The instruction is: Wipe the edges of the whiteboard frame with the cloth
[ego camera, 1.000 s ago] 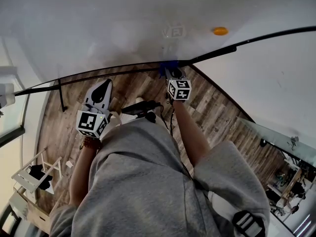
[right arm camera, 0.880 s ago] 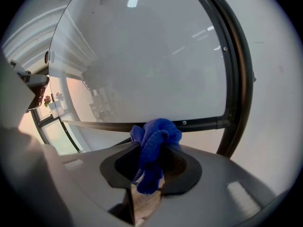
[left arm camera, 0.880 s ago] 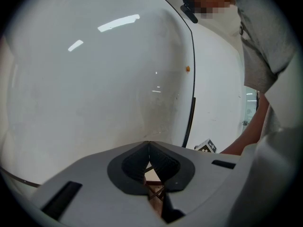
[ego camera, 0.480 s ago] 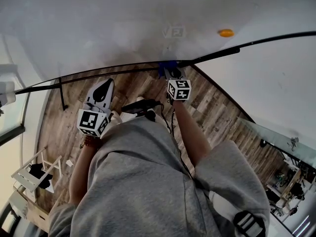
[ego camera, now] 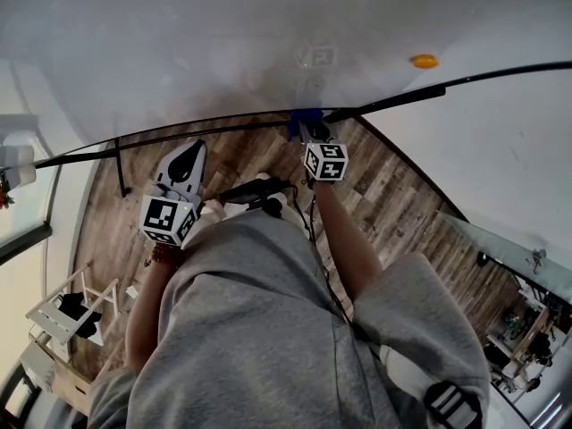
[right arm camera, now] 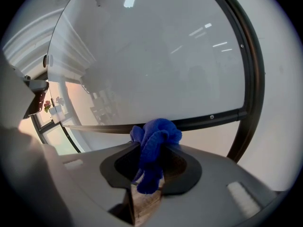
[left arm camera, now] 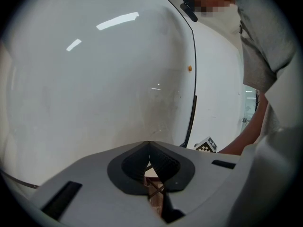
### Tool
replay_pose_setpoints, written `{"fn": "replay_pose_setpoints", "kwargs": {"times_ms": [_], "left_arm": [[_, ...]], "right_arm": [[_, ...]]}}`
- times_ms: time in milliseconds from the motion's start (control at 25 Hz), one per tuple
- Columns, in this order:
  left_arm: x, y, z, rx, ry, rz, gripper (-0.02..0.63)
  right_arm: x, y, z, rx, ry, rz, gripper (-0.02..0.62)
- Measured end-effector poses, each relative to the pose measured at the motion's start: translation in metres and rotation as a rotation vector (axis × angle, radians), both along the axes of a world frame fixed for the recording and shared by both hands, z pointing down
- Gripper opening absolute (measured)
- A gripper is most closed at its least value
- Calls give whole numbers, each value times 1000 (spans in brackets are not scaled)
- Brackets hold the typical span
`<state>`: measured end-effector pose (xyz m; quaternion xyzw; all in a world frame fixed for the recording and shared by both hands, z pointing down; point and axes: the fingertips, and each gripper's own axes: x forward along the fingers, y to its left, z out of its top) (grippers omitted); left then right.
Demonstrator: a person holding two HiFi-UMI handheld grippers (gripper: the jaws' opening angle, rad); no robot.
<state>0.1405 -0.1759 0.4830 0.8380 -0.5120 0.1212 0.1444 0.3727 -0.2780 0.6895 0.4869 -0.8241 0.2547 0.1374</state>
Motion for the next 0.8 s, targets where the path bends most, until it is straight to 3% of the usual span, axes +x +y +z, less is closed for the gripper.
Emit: {"fn": "replay_pose_setpoints", "kwargs": {"times_ms": [200, 800], "left_arm": [[-10, 4, 4, -10, 7, -14, 9], [-35, 10, 9, -7, 10, -36, 9]], "right_arm": [[-3, 0, -1, -11, -7, 22, 112], [-30, 6, 0, -12, 5, -32, 112]]}}
